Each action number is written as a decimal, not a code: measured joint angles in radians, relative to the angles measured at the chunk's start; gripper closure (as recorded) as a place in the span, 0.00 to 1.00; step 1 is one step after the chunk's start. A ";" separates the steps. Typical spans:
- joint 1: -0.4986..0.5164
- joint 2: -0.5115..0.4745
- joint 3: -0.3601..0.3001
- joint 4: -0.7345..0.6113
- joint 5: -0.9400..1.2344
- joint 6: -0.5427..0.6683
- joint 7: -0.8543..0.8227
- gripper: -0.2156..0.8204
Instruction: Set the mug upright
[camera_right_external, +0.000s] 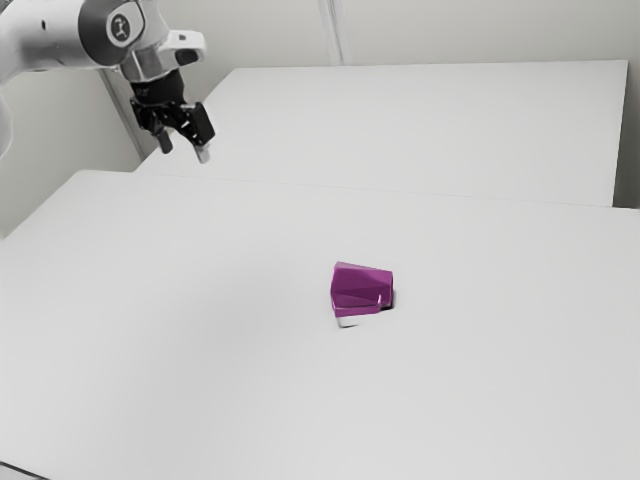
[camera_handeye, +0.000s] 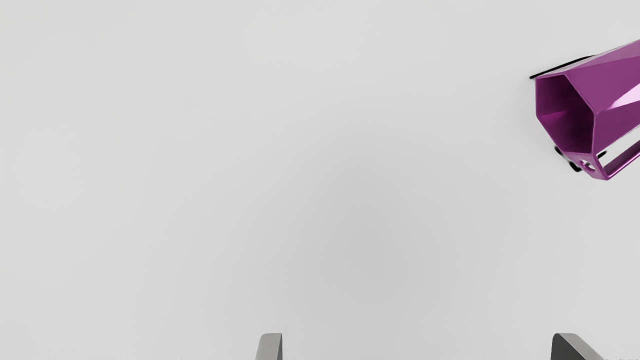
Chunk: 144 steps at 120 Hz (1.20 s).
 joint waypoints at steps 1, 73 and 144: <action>0.001 -0.001 0.001 -0.003 0.000 0.000 0.000 0.23; -0.180 -0.021 0.186 -0.188 -0.355 0.004 -0.016 0.23; -0.382 0.294 0.443 -0.256 -1.005 0.030 0.084 0.23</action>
